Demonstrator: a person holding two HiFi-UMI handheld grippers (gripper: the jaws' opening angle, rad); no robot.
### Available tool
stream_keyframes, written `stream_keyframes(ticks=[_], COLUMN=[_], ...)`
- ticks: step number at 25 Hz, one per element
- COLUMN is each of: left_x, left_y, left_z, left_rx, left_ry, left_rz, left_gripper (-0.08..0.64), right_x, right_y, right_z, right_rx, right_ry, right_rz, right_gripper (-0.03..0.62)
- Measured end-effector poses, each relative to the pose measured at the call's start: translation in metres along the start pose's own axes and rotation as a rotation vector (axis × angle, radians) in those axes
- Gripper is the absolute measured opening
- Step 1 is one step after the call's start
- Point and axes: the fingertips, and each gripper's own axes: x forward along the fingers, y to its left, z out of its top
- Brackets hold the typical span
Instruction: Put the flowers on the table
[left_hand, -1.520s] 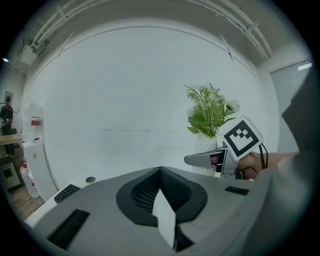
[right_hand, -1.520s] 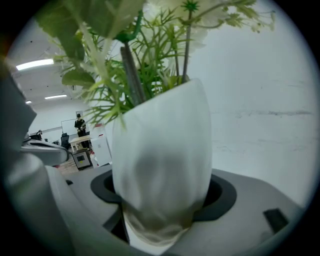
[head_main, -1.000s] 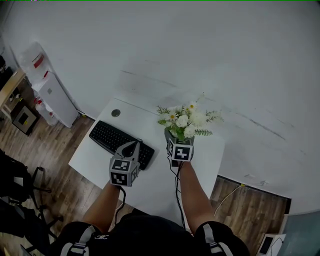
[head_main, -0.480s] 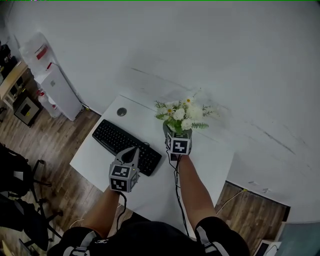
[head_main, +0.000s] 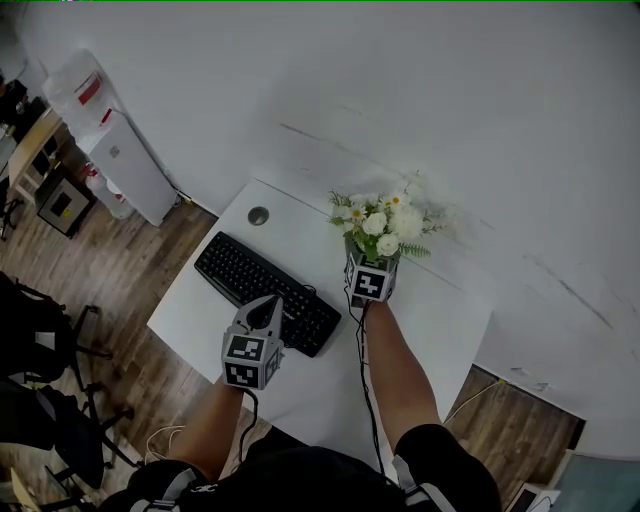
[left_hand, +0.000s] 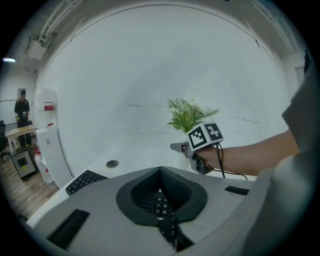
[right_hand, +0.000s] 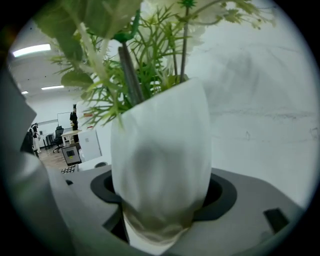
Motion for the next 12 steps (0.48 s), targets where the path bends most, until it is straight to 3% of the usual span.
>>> stream_keyframes(ticks=[12], left_x=[0.015], left_y=[0.022], left_z=[-0.011], left_rx=[0.006], left_ry=[0.027], left_rz=[0.023], left_gripper=[0.012], right_x=[0.041], right_y=[0.003], right_z=[-0.003], right_rx=[-0.014], right_ry=[-0.069], right_rz=[-0.026], right_gripper=[0.388])
